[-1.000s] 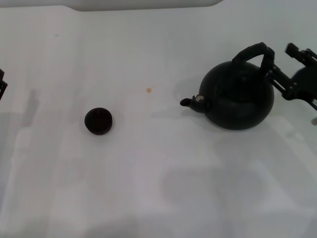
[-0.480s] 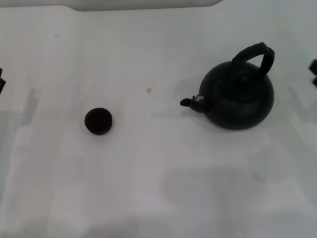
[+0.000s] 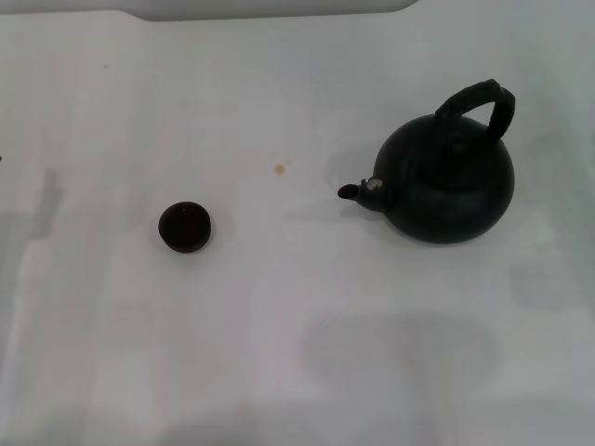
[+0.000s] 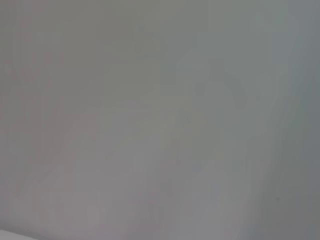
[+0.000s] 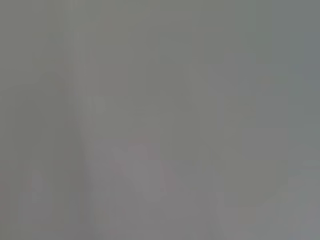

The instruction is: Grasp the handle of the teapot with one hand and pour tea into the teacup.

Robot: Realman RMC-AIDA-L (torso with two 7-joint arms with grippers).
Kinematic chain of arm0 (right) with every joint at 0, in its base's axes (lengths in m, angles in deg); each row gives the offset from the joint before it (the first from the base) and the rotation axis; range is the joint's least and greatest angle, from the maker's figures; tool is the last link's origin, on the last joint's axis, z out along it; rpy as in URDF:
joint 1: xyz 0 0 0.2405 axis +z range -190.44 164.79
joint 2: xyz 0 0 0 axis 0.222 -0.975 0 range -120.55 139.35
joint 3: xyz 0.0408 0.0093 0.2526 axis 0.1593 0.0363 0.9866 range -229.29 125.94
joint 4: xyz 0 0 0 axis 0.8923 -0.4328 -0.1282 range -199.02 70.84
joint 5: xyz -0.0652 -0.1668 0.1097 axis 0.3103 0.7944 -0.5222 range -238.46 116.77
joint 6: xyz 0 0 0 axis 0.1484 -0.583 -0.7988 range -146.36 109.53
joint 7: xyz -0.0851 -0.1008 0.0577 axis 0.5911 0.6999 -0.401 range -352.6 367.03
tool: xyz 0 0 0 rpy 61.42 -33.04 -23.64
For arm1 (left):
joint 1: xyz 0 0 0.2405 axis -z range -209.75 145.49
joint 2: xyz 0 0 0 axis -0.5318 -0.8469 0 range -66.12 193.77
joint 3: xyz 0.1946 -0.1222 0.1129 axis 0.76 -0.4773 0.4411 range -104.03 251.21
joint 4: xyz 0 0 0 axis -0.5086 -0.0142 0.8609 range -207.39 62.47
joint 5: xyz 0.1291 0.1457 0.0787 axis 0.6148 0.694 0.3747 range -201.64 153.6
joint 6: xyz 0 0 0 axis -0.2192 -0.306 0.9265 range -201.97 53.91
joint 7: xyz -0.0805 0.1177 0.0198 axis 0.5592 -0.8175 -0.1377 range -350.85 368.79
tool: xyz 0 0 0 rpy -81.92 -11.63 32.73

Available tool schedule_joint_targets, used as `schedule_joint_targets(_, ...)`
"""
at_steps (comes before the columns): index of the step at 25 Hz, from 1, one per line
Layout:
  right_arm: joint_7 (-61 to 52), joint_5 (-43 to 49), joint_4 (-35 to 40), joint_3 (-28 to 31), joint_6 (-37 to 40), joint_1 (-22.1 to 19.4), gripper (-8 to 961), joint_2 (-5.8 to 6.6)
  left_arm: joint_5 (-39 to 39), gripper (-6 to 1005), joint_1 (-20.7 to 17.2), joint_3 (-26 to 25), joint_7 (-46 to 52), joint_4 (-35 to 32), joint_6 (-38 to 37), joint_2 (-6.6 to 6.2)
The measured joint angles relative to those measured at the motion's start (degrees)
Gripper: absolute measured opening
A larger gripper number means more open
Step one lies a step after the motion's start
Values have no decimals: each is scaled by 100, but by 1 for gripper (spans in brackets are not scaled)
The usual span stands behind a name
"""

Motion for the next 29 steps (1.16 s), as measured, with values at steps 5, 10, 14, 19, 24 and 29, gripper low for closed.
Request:
schedule_joint_targets(5,42,-3,-804,608,41,736,641,11,-29,878,-3,-3,1,27,10,7)
schedule_joint_targets(10,353,-6,-937,872,53,955,641,10,-29,878,29,-3,0,34,12,8)
schedule_joint_targets(14,429,-6,-955,984,64,1001,641,4,-29,878,70,-3,10,25,11,14)
schedule_joint_targets(19,441,-15,-988,1056,80,1032,641,2,-29,878,95,-3,14,22,11,18)
schedule_joint_targets(24,421,-15,-989,1060,207,1077,641,5,-33,877,98,-51,13,35,11,12)
schedule_joint_targets(29,442,-54,-995,1061,216,1095,641,1,-28,877,115,-202,13,53,18,12)
